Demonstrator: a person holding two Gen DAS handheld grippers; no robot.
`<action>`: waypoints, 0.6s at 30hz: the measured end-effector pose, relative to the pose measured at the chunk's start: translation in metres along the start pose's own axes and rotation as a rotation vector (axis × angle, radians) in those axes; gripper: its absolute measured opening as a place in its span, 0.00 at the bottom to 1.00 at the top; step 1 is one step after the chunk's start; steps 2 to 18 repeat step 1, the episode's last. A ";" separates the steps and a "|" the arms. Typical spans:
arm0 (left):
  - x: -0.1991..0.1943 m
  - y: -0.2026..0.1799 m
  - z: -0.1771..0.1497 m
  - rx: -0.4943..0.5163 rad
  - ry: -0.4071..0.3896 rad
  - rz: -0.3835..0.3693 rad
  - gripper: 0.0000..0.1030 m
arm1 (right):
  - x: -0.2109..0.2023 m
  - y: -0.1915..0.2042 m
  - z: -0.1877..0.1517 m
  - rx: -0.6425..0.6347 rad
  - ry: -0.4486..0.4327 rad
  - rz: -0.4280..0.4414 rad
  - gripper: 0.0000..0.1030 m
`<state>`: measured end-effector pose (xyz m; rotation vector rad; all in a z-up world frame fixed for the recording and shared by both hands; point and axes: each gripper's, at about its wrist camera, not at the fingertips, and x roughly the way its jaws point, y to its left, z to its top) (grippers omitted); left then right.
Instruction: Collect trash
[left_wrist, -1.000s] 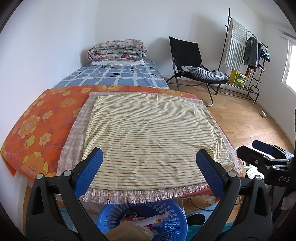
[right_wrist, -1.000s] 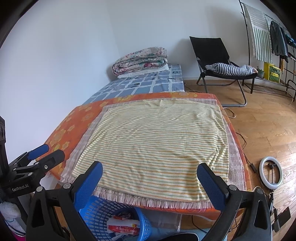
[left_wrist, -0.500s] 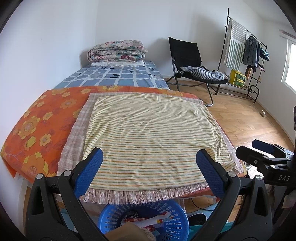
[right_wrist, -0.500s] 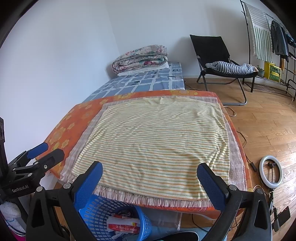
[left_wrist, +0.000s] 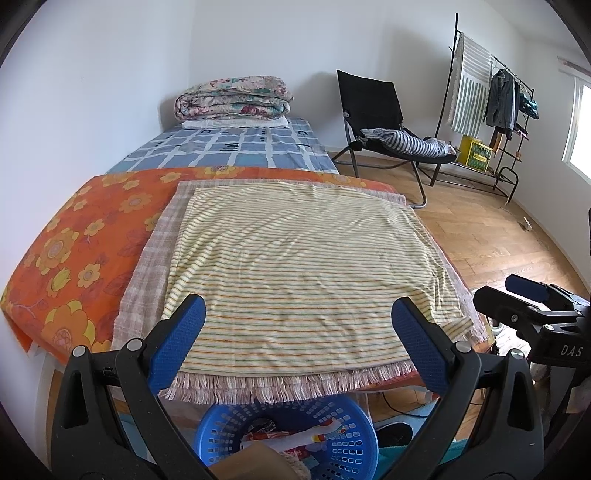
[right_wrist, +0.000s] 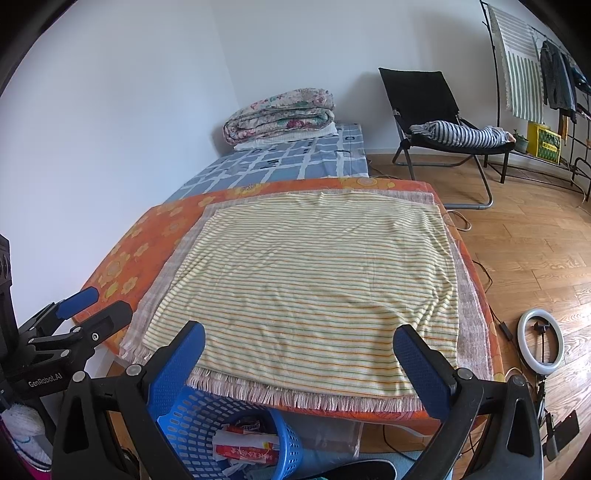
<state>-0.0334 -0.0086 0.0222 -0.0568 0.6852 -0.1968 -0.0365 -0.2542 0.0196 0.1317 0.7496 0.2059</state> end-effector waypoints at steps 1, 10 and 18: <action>0.000 0.000 -0.001 -0.001 0.000 0.001 0.99 | 0.000 0.001 0.001 -0.001 -0.001 -0.001 1.00; 0.000 0.000 -0.001 -0.001 0.000 0.001 0.99 | 0.000 0.001 0.001 -0.001 -0.001 -0.001 1.00; 0.000 0.000 -0.001 -0.001 0.000 0.001 0.99 | 0.000 0.001 0.001 -0.001 -0.001 -0.001 1.00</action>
